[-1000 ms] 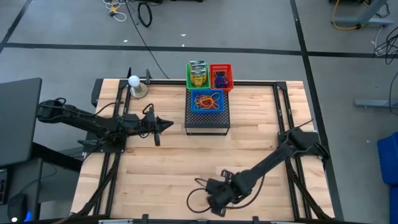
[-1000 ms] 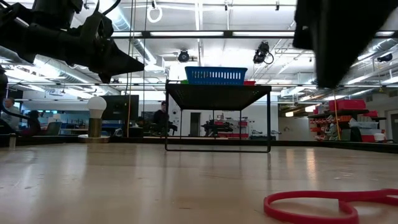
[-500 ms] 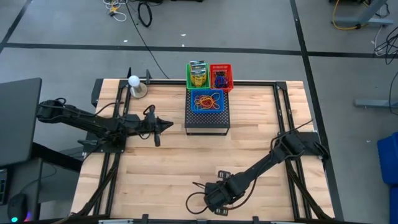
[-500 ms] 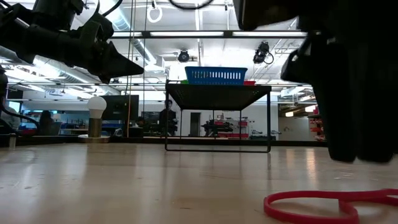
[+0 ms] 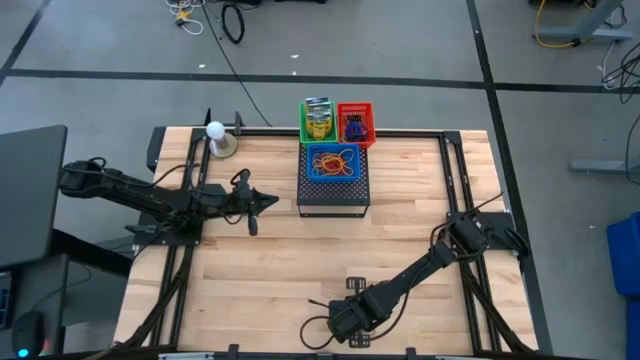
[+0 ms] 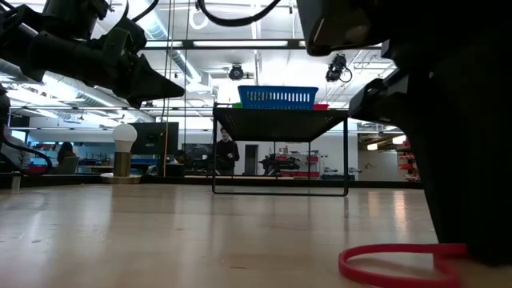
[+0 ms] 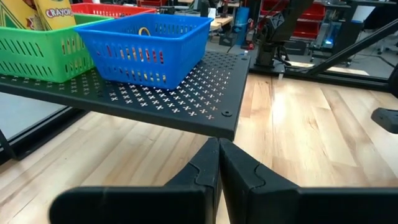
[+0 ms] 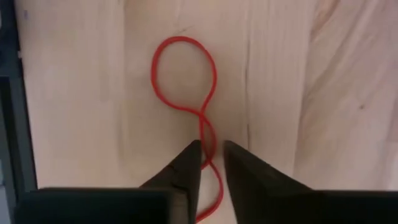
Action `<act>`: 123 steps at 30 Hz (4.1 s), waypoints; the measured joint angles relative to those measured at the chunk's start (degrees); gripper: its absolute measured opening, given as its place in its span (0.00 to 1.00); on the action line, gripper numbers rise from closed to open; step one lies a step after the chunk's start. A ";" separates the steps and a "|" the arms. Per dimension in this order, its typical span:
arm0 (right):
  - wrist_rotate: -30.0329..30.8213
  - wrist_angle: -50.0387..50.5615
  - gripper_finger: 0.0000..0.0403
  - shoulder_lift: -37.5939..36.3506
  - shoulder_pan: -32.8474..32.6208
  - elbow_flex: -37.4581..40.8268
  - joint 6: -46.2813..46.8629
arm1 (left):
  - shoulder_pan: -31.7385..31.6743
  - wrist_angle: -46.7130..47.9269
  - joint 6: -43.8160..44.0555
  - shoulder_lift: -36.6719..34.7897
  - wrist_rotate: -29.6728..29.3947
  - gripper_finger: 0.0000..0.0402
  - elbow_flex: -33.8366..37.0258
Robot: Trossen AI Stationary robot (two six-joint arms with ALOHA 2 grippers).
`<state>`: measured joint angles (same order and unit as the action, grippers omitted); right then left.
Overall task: Pick & Place Office Desk Supplies
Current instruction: Put the red rubber band into the blue bin on the shelf
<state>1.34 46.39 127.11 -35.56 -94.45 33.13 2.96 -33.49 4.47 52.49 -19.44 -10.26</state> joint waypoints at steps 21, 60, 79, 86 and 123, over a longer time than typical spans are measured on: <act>24.62 11.21 0.00 -9.25 6.50 0.15 35.41 | -0.02 0.38 0.02 0.00 -0.01 0.05 0.01; 16.49 1.42 0.49 -5.30 4.06 8.61 36.17 | 0.03 2.34 0.24 0.00 -0.04 0.05 0.02; 9.46 -4.79 0.79 -7.99 8.12 13.13 12.10 | 0.03 2.90 -0.68 0.00 0.00 0.05 0.04; 5.44 -5.69 0.61 -8.42 11.09 14.57 11.11 | 0.03 2.91 -0.73 0.00 0.02 0.05 0.04; 25.78 17.49 0.00 -18.84 27.72 -26.60 -5.78 | -10.18 6.16 0.48 -8.79 9.44 0.01 0.04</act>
<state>27.11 63.88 108.27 -7.84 -121.06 27.35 -7.22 -27.33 4.95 43.70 -10.00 -10.22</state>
